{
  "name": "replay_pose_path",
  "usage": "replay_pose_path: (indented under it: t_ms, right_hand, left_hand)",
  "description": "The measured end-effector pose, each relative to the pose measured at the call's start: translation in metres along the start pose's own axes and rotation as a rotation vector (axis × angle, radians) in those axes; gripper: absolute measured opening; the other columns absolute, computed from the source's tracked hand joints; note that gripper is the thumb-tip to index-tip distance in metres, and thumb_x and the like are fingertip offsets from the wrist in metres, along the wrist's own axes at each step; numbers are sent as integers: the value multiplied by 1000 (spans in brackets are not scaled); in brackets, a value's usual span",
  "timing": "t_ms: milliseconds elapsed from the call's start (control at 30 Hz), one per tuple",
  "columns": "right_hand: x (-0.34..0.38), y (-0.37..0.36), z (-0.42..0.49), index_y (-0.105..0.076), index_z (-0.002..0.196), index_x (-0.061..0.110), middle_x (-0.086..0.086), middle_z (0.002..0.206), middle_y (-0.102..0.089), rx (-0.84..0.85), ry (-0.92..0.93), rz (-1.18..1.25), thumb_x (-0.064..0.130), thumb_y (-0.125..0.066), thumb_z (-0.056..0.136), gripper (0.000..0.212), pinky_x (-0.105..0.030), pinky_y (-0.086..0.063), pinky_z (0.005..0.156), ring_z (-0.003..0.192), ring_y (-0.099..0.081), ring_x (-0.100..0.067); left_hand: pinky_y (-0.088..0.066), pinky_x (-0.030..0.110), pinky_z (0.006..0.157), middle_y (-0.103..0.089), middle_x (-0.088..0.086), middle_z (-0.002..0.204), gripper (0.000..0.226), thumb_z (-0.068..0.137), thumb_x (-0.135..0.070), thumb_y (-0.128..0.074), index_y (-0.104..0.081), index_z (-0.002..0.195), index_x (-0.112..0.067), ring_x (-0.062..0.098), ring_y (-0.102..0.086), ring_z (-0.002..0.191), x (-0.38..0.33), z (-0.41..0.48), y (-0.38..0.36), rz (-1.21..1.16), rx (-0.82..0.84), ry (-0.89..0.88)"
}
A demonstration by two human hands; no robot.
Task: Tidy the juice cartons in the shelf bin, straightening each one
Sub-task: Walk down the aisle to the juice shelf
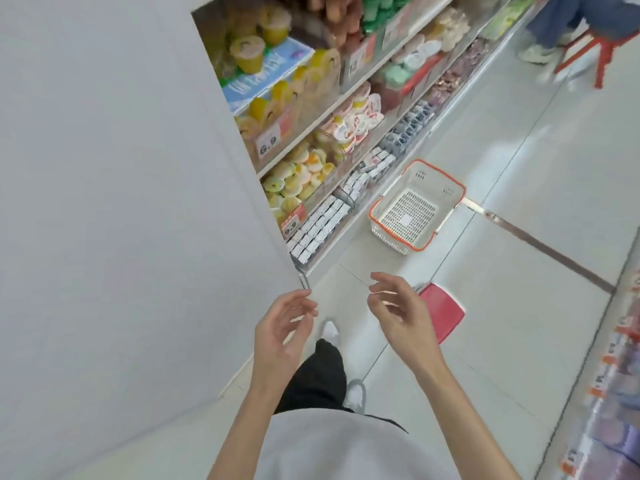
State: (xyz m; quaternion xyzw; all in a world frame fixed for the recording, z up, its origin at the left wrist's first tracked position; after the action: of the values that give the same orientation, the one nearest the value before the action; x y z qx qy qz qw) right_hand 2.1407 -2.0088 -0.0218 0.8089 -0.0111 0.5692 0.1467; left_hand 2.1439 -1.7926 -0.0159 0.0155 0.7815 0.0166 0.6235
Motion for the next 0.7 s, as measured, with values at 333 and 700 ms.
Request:
replay_pose_path:
  t_ms: [333, 700]
  right_hand:
    - [63, -12, 188, -68, 125, 25, 5, 110, -72, 243, 130, -53, 2, -67, 99, 35, -12, -52, 86, 96, -71, -2]
    - [80, -4, 337, -69, 126, 25, 2, 111, -73, 619, 207, -199, 1, -70, 97, 38, -13, -51, 88, 99, -71, -5]
  left_hand:
    - [-57, 32, 94, -76, 3, 106, 34, 91, -4, -65, -70, 122, -16, 26, -72, 105, -37, 155, -42, -53, -192, -63]
    - [-54, 22, 89, -76, 11, 105, 38, 94, 18, -64, -71, 119, -10, 28, -72, 103, -6, 209, -88, -126, -630, -40]
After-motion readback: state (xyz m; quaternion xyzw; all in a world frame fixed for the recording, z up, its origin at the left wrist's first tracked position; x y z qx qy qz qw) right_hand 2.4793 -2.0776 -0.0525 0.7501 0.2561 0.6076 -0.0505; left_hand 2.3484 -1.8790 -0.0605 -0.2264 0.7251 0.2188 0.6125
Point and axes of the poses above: each hand's wrist, its own z-axis towards the middle knuckle, its own y-axis out of the back of the hand, x = y × z, the point moved 4 cm from there along z, towards the middle knuckle
